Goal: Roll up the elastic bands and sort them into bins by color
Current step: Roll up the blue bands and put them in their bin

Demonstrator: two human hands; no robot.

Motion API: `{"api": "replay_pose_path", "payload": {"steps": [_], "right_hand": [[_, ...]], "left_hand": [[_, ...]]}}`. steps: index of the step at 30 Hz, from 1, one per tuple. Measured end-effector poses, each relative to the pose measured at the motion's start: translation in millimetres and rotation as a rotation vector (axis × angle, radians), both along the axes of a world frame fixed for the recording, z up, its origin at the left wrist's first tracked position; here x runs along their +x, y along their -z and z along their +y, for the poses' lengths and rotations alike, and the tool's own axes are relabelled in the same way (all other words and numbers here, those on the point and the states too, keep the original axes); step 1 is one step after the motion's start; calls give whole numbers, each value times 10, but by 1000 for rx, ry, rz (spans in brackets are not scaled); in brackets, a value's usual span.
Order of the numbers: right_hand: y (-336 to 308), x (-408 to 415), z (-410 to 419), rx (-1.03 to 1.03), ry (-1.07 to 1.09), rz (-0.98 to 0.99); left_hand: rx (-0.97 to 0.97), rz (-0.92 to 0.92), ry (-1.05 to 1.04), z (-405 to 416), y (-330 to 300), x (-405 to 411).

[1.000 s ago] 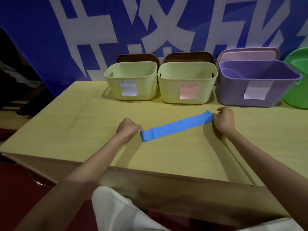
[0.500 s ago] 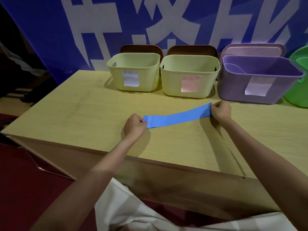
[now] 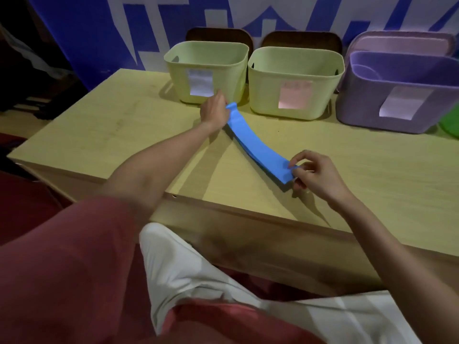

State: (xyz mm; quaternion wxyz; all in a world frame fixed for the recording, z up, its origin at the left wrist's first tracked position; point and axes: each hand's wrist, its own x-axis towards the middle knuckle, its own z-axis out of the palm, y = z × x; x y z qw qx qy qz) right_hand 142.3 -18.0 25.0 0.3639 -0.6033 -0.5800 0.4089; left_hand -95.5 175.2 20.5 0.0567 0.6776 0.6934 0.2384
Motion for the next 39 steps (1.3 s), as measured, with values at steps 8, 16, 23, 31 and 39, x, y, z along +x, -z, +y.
{"api": "replay_pose_path", "payload": {"steps": [8, 16, 23, 31, 39], "right_hand": [[176, -204, -186, -271, -31, 265], [163, -110, -296, -264, -200, 159], [367, -53, -230, 174, -273, -290], [470, 74, -252, 459, -299, -299], [553, 33, -347, 418, -318, -235]], "left_hand": [[-34, 71, 183, 49, 283, 138], [124, -50, 384, -595, 382, 69], [81, -339, 590, -1793, 342, 282], [89, -382, 596, -2203, 440, 364], [162, -246, 660, -2277, 550, 323]]}}
